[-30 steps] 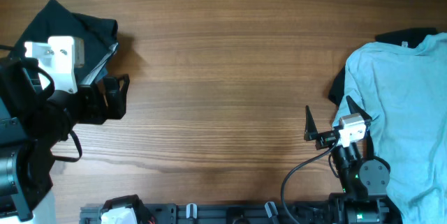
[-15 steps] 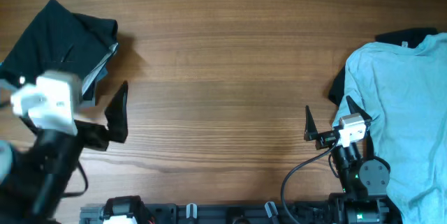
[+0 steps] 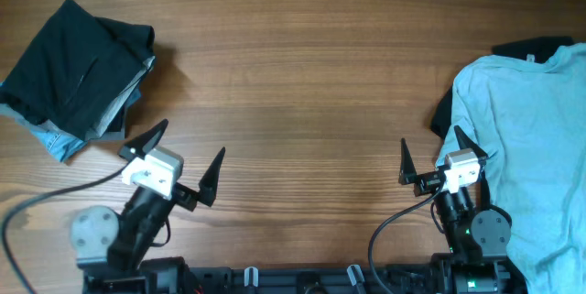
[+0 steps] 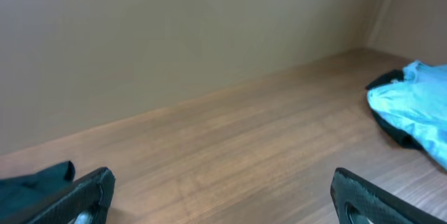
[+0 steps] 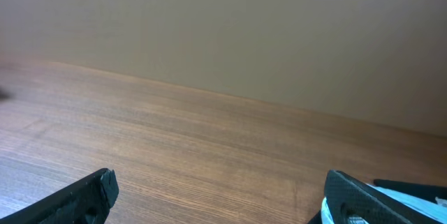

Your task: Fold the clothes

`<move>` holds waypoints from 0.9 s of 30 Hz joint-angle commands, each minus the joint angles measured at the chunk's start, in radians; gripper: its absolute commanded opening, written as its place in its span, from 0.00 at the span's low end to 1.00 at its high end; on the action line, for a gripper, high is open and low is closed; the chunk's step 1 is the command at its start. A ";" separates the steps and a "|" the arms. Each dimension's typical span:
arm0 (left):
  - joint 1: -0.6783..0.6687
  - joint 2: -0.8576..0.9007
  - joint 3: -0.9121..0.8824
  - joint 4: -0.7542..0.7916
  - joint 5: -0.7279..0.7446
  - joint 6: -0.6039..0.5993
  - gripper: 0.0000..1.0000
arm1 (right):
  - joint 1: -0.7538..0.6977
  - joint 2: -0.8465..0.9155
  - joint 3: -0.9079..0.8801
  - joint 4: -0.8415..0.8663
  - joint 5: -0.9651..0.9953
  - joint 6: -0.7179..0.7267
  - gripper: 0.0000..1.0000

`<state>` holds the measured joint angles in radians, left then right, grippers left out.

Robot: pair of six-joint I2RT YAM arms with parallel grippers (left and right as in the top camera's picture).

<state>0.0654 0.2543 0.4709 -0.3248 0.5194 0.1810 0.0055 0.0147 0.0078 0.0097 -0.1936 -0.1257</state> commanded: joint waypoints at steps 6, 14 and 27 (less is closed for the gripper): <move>-0.042 -0.245 -0.319 0.206 0.023 -0.036 1.00 | 0.001 -0.010 -0.003 0.006 0.011 -0.005 1.00; -0.121 -0.251 -0.465 0.303 0.018 -0.038 1.00 | 0.001 -0.010 -0.003 0.006 0.011 -0.005 1.00; -0.121 -0.249 -0.465 0.283 0.018 -0.039 1.00 | 0.001 -0.010 -0.003 0.006 0.011 -0.005 1.00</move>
<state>-0.0509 0.0135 0.0101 -0.0410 0.5331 0.1478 0.0055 0.0147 0.0074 0.0093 -0.1932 -0.1261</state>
